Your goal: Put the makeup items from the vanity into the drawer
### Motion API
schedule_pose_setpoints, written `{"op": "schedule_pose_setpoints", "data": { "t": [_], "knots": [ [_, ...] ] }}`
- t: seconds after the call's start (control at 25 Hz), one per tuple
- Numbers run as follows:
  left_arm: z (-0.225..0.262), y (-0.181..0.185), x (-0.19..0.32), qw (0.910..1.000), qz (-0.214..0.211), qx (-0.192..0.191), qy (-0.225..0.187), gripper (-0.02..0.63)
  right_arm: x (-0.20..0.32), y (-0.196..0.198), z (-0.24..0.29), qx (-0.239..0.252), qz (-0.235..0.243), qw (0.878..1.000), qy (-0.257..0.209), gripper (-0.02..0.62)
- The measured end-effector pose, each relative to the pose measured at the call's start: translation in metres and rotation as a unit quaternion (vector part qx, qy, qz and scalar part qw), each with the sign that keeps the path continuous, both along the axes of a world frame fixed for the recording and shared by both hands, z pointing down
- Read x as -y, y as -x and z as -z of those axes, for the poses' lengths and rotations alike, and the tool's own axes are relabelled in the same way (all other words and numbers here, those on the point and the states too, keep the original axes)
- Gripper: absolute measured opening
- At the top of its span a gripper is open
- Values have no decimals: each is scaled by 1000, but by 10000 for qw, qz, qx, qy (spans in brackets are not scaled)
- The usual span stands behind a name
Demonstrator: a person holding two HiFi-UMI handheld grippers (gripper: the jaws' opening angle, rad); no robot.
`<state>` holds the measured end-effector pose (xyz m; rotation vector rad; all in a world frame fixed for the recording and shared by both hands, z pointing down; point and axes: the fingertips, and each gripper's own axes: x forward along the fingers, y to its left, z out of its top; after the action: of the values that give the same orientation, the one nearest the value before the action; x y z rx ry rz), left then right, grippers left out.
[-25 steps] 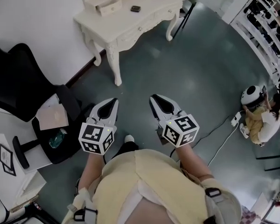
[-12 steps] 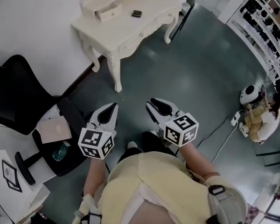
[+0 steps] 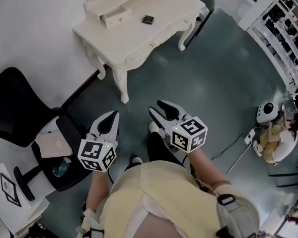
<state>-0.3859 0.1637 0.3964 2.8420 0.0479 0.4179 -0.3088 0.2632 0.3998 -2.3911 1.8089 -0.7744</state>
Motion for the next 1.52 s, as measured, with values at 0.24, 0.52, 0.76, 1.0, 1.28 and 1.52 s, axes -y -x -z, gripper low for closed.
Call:
{"op": "schedule_pose_setpoints", "data": {
  "t": [0.24,0.52,0.76,1.0,1.28,1.52],
  "knots": [
    [2,-68,9,9999,94,66,44,2,22,-66,2,-33,346,9994,5,173],
    [6,-142,14,9996,174,65,206,2,35,-135,2,-171,732,9971,110,204],
    [-2,-196,16,9994,299,120,150,2,39,-185,-6,-201,1005,9946,165,219],
    [-1,-231,29,9986,493,161,125,2,50,-224,-8,-226,1237,9919,183,227],
    [-6,-250,45,9976,600,329,-40,2,69,-251,-17,-127,1277,9916,187,249],
    [-15,-293,75,9982,518,312,-31,2,89,-287,-22,-231,1121,9932,228,252]
  ]
}}
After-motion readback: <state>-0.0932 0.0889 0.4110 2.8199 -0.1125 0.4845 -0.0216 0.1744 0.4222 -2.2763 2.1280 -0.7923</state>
